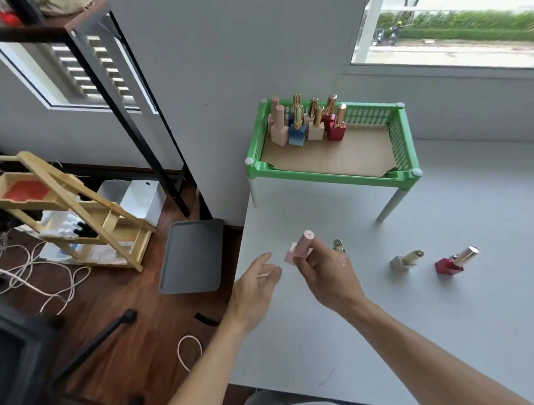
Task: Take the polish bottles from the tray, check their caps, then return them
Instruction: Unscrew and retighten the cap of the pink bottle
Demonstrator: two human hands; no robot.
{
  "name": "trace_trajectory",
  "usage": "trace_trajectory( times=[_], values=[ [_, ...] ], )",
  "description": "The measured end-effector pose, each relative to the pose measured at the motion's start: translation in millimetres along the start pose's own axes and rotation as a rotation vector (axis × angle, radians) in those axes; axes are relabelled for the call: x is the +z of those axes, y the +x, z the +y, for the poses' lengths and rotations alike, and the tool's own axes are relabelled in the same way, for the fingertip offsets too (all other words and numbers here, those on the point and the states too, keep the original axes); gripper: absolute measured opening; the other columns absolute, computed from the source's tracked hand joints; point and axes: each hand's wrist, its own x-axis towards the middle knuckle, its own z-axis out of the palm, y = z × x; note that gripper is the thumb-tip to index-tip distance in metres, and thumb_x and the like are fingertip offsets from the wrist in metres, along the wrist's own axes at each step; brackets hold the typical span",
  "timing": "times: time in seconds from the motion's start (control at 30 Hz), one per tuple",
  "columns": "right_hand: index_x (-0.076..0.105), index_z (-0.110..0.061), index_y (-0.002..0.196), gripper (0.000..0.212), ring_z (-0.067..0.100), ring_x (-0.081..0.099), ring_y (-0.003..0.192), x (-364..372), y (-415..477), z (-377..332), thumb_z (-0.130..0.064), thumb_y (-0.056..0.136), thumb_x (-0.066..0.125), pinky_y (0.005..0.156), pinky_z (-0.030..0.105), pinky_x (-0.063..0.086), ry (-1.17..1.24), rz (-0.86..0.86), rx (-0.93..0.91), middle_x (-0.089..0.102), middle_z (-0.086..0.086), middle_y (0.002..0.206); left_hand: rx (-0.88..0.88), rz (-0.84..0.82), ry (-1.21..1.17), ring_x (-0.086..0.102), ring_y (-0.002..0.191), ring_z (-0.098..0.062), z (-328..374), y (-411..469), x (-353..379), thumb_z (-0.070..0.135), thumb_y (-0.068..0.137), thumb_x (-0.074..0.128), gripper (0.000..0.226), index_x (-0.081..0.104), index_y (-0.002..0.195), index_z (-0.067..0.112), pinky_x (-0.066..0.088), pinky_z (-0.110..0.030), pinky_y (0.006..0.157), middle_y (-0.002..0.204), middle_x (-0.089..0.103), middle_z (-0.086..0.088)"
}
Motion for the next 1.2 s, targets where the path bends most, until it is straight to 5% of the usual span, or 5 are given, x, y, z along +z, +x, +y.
trace_trajectory(
  times=[0.23,0.6,0.8,1.0,1.2],
  values=[
    [0.053,-0.031,0.072,0.014,0.003,0.051,0.055,-33.7,-18.0,-20.9,-0.027,0.084,0.060,0.053,0.010,0.035,0.182,0.062,0.013,0.052,-0.014,0.047,-0.038,-0.138,-0.500,0.066,0.104,-0.016,41.6,-20.0,3.8,0.044,0.091,0.051,0.030,0.063,0.115,0.033,0.046,-0.033,0.091,0.113,0.070,0.004],
    [0.059,-0.033,0.070,0.017,0.007,0.035,0.042,-59.6,-31.4,-34.6,-0.045,0.080,0.064,0.042,0.014,0.029,0.287,0.042,0.035,0.038,-0.011,0.042,-0.006,-0.232,-0.703,0.066,0.104,-0.017,65.3,-29.1,8.2,0.035,0.082,0.065,0.029,0.064,0.108,0.023,0.046,-0.029,0.084,0.114,0.070,-0.003],
    [0.061,-0.028,0.107,0.020,0.015,0.042,0.054,-94.2,-19.4,-30.6,-0.021,0.088,0.061,0.053,0.031,0.035,0.577,-0.013,0.021,0.050,-0.008,0.055,-0.009,-0.222,-0.741,0.067,0.073,-0.013,69.3,-28.9,4.6,0.032,0.070,0.068,0.032,0.067,0.101,0.021,0.053,-0.024,0.071,0.099,0.073,-0.003],
    [0.065,-0.019,0.086,0.009,0.016,0.047,0.050,-102.9,-12.6,-29.3,-0.015,0.090,0.058,0.051,0.031,0.040,0.584,-0.029,0.006,0.058,-0.001,0.055,-0.024,-0.201,-0.751,0.063,0.060,-0.012,72.5,-29.2,2.3,0.027,0.072,0.066,0.042,0.063,0.111,0.011,0.054,-0.021,0.063,0.101,0.070,-0.011],
    [0.061,-0.024,0.071,0.030,0.012,0.048,0.046,-100.9,-12.9,-27.3,-0.049,0.086,0.054,0.050,0.030,0.039,0.391,-0.029,0.075,0.058,-0.002,0.054,-0.006,-0.199,-0.737,0.062,0.058,-0.011,75.7,-28.8,-1.8,0.031,0.067,0.068,0.030,0.070,0.095,0.019,0.053,-0.020,0.062,0.090,0.073,-0.006]
  ],
)
